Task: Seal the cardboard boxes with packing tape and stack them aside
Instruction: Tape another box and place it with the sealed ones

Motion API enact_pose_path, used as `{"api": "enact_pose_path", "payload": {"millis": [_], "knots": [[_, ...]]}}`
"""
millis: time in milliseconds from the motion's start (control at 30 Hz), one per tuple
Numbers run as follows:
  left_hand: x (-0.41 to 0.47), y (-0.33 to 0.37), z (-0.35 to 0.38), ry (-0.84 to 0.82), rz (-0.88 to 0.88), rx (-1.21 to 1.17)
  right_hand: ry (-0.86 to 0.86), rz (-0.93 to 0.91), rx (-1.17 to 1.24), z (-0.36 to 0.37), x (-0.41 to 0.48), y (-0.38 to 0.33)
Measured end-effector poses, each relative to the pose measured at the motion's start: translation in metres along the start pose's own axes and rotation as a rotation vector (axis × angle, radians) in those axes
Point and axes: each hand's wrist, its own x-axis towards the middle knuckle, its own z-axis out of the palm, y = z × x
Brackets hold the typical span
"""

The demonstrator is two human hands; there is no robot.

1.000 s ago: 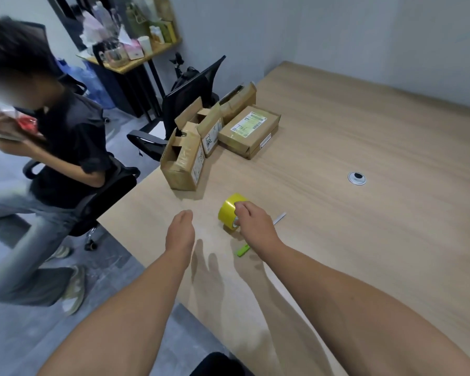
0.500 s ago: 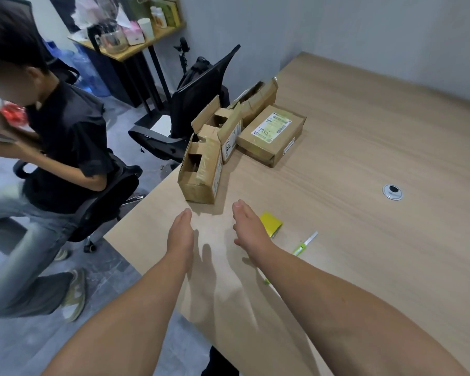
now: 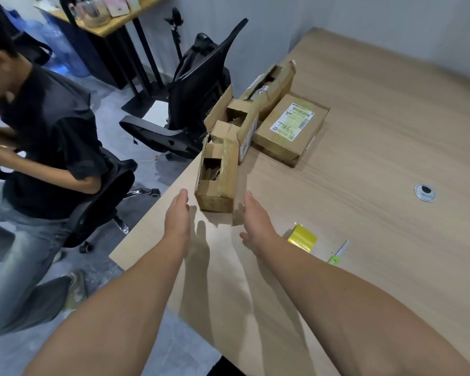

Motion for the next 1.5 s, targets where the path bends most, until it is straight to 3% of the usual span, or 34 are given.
{"api": "enact_pose_path", "payload": {"millis": [433, 900, 1200, 1500], "knots": [[0.032, 0.027, 0.022, -0.203, -0.041, 0.071, 0.039, 0.051, 0.156, 0.029, 0.060, -0.002], [0.011, 0.017, 0.019, -0.190, -0.050, 0.023, 0.002, 0.029, 0.124, 0.028, 0.046, 0.010], [-0.053, -0.009, 0.014, -0.209, -0.018, 0.002, -0.026, 0.006, 0.129, 0.000, 0.005, 0.044], [-0.146, -0.057, 0.016, -0.169, 0.001, -0.039, -0.070, -0.153, 0.017, -0.038, -0.055, 0.099]]}}
